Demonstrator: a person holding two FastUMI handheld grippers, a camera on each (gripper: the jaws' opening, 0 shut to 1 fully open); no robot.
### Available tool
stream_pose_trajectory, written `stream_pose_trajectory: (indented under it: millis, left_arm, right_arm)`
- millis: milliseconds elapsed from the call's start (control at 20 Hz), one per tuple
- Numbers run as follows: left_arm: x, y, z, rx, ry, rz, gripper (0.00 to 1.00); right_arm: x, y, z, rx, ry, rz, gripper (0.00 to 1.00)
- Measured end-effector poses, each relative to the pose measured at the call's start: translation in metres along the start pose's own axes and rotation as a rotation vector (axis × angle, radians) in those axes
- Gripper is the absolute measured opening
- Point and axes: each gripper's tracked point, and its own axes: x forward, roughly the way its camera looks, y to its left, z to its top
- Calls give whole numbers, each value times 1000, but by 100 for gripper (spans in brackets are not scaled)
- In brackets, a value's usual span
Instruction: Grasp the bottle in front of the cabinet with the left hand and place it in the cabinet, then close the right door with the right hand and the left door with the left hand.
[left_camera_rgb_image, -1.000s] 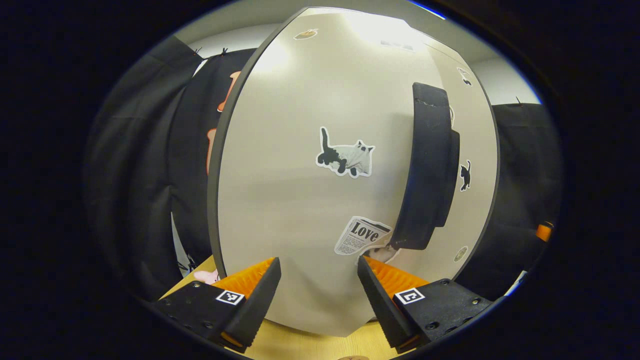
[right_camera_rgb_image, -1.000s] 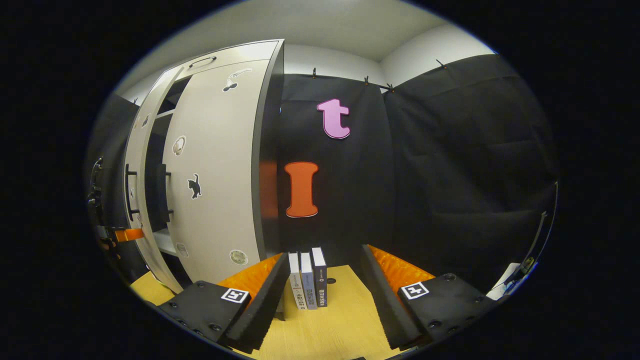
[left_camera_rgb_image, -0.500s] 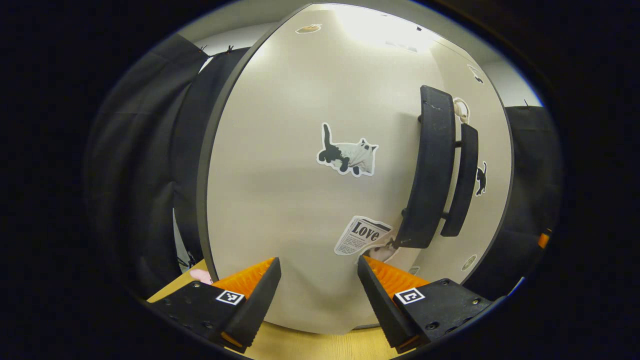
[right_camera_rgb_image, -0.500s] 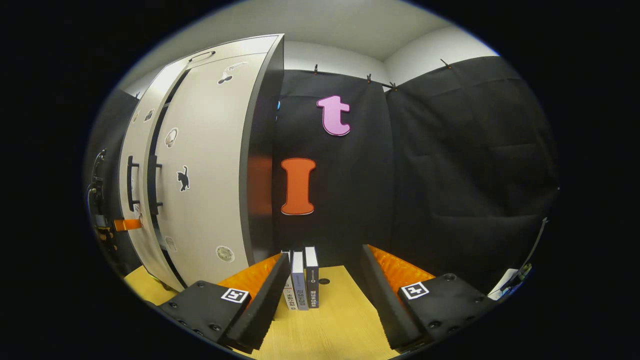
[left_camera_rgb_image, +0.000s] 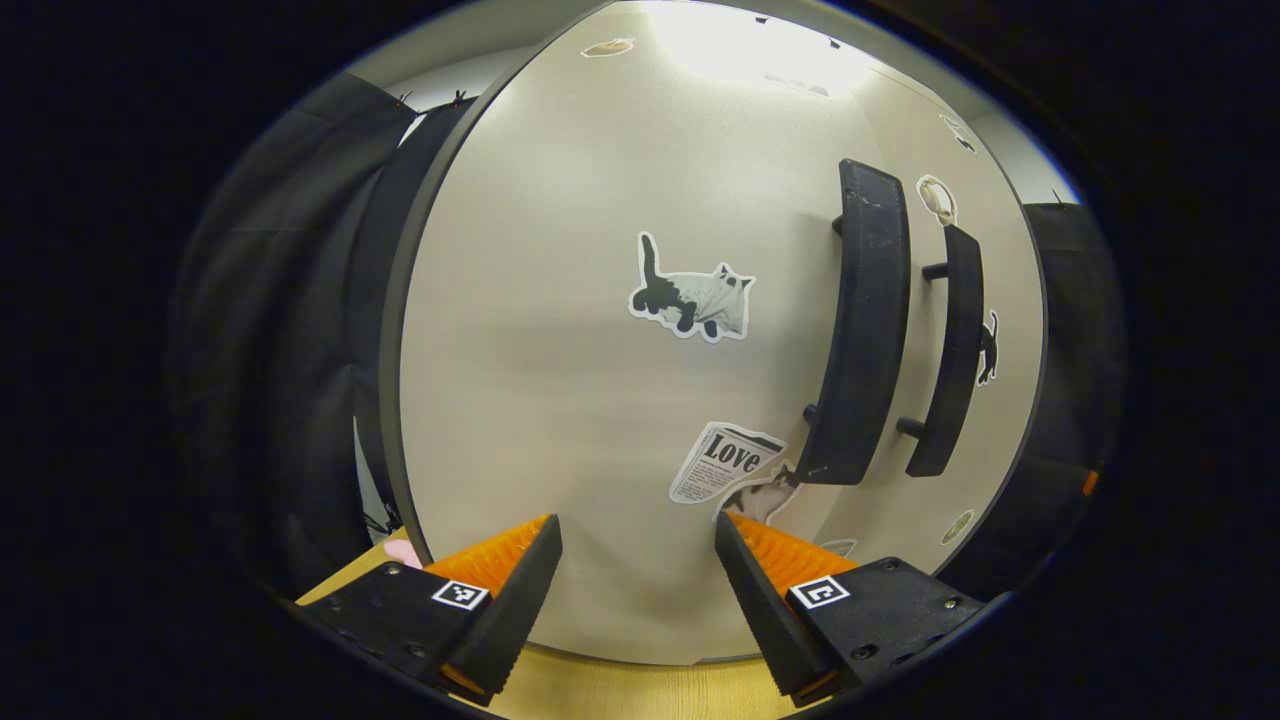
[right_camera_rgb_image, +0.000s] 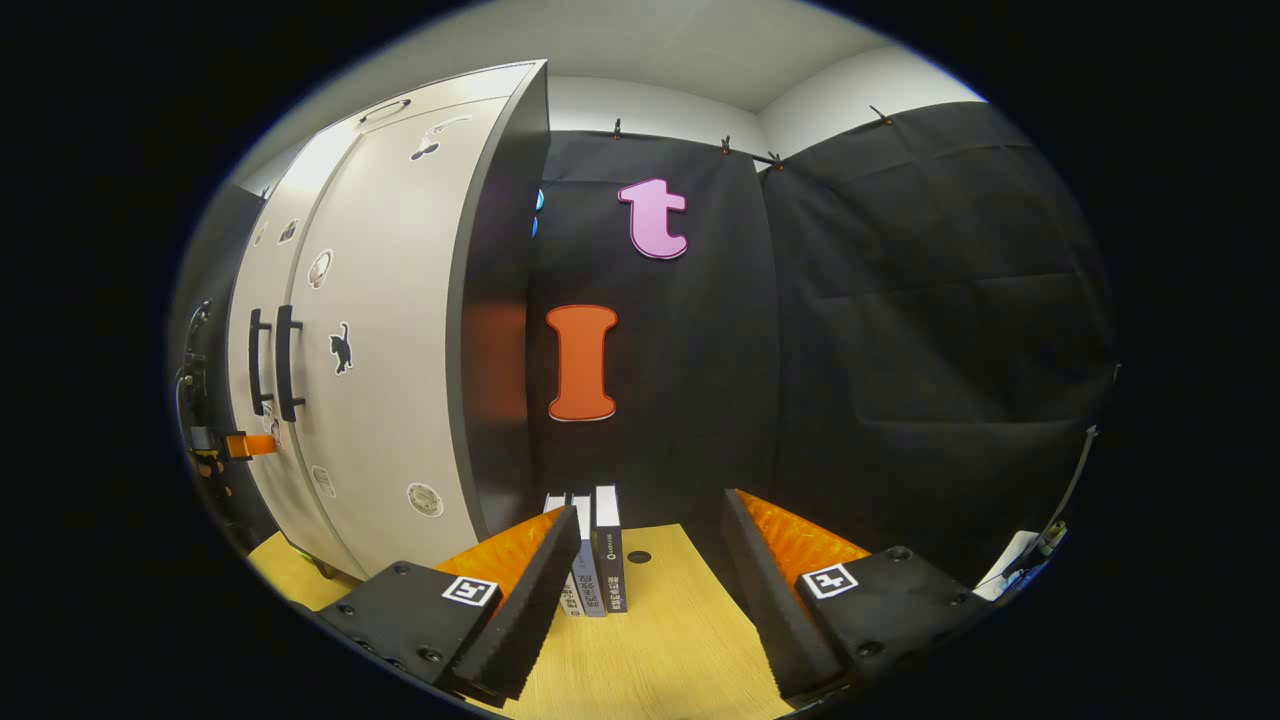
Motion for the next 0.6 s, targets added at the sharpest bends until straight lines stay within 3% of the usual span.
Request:
stream_pose_trajectory:
  millis: [600]
  left_arm:
    - [3,-3,-2,-2,23,-10,94]
  right_arm:
    - [14,-14,-6,26,16,-2,95]
